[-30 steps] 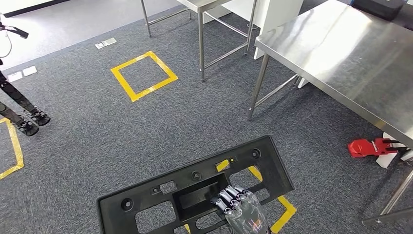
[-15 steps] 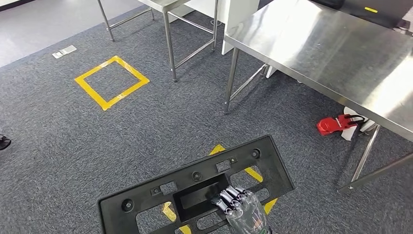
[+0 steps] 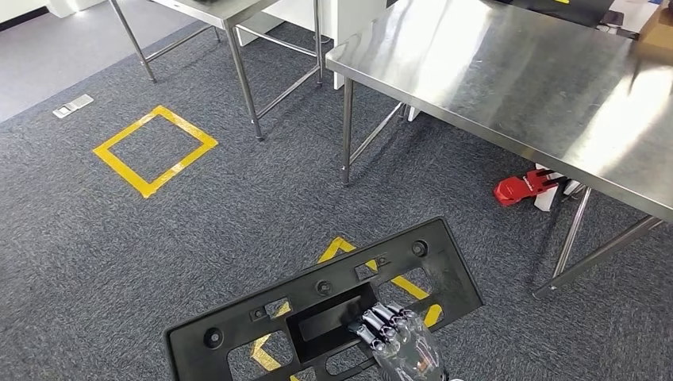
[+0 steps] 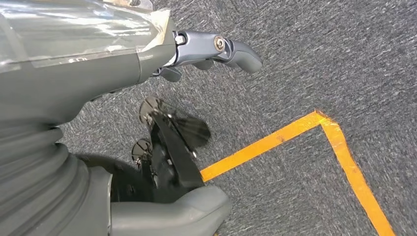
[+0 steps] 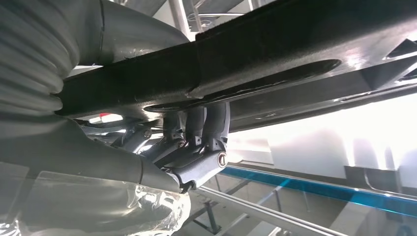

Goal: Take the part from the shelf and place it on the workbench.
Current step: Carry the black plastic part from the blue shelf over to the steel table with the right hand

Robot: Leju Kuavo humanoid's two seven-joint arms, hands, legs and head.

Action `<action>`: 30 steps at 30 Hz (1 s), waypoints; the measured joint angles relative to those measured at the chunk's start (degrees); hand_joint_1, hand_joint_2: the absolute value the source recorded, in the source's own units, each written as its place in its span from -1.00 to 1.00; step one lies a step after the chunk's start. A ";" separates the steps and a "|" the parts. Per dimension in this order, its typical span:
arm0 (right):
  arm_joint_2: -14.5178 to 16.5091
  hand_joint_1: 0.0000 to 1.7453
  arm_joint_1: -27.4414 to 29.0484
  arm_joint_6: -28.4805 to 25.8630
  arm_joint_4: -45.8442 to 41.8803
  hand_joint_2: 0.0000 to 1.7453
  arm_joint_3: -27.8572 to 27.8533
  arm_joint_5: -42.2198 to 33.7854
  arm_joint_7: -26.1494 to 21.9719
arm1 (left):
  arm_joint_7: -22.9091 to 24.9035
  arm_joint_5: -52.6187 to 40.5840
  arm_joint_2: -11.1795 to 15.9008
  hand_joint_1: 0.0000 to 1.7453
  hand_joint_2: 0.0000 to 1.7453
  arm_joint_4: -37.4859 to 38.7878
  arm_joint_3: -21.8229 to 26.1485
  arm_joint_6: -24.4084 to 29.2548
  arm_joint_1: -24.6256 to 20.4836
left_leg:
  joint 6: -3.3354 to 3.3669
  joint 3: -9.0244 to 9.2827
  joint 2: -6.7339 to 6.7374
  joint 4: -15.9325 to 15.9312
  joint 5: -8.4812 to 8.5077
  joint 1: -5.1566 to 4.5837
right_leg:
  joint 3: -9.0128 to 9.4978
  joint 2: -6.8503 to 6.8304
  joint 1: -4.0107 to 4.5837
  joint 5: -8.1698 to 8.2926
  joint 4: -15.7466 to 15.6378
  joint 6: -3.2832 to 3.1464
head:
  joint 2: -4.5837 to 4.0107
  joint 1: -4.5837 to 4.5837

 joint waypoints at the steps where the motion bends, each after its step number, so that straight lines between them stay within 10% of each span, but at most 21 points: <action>1: 0.01 1.00 0.09 0.00 0.00 1.00 -0.10 0.01 0.00 | -0.01 0.00 0.05 -1.00 1.00 0.00 0.00 0.01 0.05 | 0.02 -0.11 0.01 -1.41 2.01 0.03 | 0.51 0.34 0.00 -0.42 0.00 0.08 | 0.00 -0.03; 4: 0.12 1.00 0.23 0.00 -0.01 1.00 -0.40 0.33 -0.02 | -0.03 -0.04 0.22 -1.00 1.00 0.03 -0.02 0.00 0.05 | 0.36 3.71 -0.17 -12.15 8.77 0.06 | 2.03 1.04 0.25 -2.20 -0.01 0.89 | 0.00 -0.09; 9: 0.26 1.00 0.38 0.00 -0.31 1.00 -0.87 1.31 -0.04 | -0.02 -0.19 0.16 -1.00 1.00 0.07 -0.21 -0.01 -0.09 | 2.74 5.91 -0.30 -16.00 8.20 -0.57 | 3.03 1.08 0.72 -2.77 0.66 2.85 | 0.01 -0.05; 15: 0.26 1.00 1.04 0.00 -0.55 1.00 -1.26 1.67 0.35 | 0.20 -0.51 0.20 -1.00 1.00 0.07 -0.65 -0.11 0.00 | 4.09 8.93 -0.28 -16.46 5.97 -0.89 | -8.87 0.28 0.34 -6.95 15.92 2.98 | 0.00 0.35; 17: 0.26 1.00 1.19 0.00 -0.59 1.00 -1.39 2.00 0.62 | 0.34 -0.53 0.19 -1.00 1.00 0.07 -0.68 -0.14 0.10 | 3.95 10.59 -0.30 -16.47 4.71 -1.07 | -9.40 0.20 0.33 -4.88 12.23 3.44 | 0.00 0.44; 19: 0.24 1.00 1.39 0.00 -0.64 1.00 -1.48 2.36 1.02 | 0.42 -0.57 0.15 -1.00 1.00 0.10 -0.70 -0.16 0.20 | 3.67 12.07 -0.31 -16.55 3.32 -1.17 | -8.07 -0.19 0.48 0.49 5.60 3.76 | 0.01 0.38; 23: 0.21 1.00 1.60 0.00 -1.12 1.00 -1.68 2.64 1.43 | 0.45 -0.60 -0.15 -1.00 1.00 0.16 -0.79 -0.17 -0.10 | 2.29 14.22 -0.16 -16.65 2.05 -0.89 | -5.80 -0.36 1.67 3.19 1.98 1.52 | 0.00 0.23; 25: 0.24 1.00 1.71 0.00 -1.49 1.00 -1.81 2.76 1.48 | 0.42 -0.61 -0.32 -1.00 1.00 0.13 -0.81 -0.17 -0.31 | 1.99 13.34 -0.04 -13.87 2.90 -0.62 | -4.08 -0.21 1.25 3.02 0.96 0.49 | 0.01 0.20; 27: 0.30 1.00 1.76 0.00 -1.63 1.00 -1.82 2.89 1.55 | 0.39 -0.63 -0.40 -1.00 1.00 0.11 -0.83 -0.17 -0.43 | 1.65 8.75 -0.15 -7.09 3.37 -0.42 | -2.46 -0.17 0.85 2.54 0.25 -0.40 | 0.01 0.06; 30: 0.41 1.00 1.83 0.00 -1.63 1.00 -1.78 3.27 1.84 | 0.46 -0.61 -0.31 -1.00 1.00 0.11 -0.83 -0.10 -0.05 | 0.60 1.41 -0.22 -0.27 -1.66 -0.10 | -0.58 0.16 0.74 0.95 0.09 -0.95 | 0.01 -0.04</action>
